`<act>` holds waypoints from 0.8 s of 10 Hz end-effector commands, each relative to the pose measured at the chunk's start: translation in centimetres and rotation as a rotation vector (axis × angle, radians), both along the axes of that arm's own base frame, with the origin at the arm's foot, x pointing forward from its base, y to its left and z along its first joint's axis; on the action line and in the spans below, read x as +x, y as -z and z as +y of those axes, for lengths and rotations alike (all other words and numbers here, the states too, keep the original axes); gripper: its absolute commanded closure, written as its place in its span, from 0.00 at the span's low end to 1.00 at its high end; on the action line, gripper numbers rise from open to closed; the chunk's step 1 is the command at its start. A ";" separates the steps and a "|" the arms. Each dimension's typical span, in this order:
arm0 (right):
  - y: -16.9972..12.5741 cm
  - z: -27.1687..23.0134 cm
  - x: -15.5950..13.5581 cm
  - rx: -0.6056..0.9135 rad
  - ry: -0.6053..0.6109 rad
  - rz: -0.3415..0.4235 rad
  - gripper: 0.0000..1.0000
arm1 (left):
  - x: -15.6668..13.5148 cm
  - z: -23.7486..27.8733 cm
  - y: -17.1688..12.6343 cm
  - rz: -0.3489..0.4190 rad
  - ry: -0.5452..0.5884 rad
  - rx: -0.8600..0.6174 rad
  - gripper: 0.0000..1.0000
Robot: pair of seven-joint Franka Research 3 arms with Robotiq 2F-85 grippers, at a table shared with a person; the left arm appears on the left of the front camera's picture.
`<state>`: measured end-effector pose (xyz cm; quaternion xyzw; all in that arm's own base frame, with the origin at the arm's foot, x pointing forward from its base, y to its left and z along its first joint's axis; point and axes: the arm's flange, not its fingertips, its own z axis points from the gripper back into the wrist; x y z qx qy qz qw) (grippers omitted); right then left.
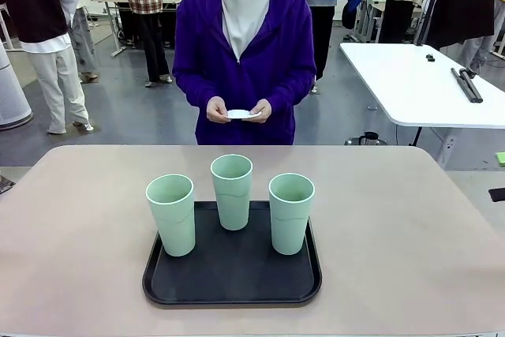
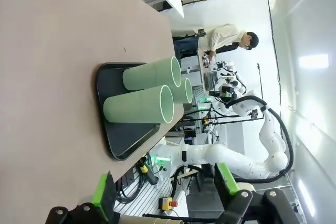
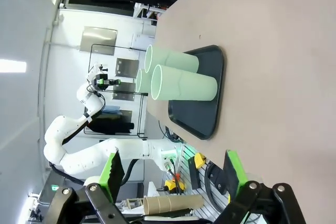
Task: Place coasters on the table and set cups on them.
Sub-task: Pick up one Reusable plastic cup and place it on a coaster set by the human.
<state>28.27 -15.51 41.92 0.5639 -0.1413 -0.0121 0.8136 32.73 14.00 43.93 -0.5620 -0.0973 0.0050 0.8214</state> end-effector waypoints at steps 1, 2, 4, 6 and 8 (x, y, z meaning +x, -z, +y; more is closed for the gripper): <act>0.4 0.5 0.6 -0.003 -0.010 0.015 0.00 | 0.4 0.4 0.6 0.004 0.012 -0.012 0.00; 0.4 0.5 0.6 -0.003 -0.010 0.015 0.00 | 0.4 0.4 0.6 0.004 0.012 -0.012 0.00; 0.4 0.5 0.6 -0.003 -0.010 0.015 0.00 | 0.4 0.4 0.6 0.004 0.012 -0.012 0.00; 0.4 0.5 0.6 -0.003 -0.010 0.015 0.00 | 0.4 0.4 0.6 0.004 0.012 -0.012 0.00; 0.4 0.5 0.6 -0.003 -0.010 0.015 0.00 | 0.4 0.4 0.6 0.004 0.012 -0.012 0.00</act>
